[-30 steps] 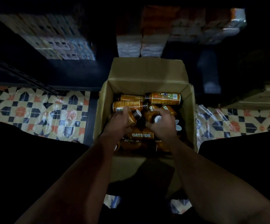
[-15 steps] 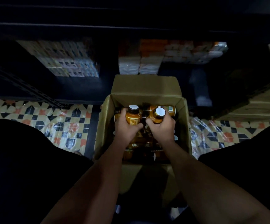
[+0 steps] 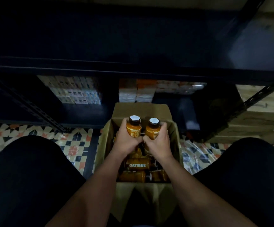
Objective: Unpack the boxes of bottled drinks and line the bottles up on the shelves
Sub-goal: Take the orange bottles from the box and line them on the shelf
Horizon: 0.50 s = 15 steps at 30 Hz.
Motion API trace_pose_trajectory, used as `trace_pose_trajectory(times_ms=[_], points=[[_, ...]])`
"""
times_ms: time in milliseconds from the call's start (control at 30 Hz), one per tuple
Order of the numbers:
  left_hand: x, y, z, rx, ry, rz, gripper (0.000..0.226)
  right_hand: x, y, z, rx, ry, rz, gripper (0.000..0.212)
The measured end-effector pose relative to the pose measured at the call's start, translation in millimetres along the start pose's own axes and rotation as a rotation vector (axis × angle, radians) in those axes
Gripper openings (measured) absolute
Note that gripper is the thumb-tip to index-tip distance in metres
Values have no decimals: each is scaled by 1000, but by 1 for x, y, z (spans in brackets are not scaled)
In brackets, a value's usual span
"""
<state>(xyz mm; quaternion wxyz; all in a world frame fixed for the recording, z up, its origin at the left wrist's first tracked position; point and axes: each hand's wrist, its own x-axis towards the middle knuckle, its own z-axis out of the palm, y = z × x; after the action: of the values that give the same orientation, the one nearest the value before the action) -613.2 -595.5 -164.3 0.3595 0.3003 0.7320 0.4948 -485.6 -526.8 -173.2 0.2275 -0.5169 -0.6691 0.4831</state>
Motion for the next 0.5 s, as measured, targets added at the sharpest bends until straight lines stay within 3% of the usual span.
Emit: trace_pose_trajectory(times_ms=[167, 500], points=[[0, 50, -17, 1, 19, 143, 66, -2, -38, -20, 48, -39, -140, 68], [14, 204, -59, -59, 84, 557, 61, 10, -173, -87, 173, 223, -603, 52]])
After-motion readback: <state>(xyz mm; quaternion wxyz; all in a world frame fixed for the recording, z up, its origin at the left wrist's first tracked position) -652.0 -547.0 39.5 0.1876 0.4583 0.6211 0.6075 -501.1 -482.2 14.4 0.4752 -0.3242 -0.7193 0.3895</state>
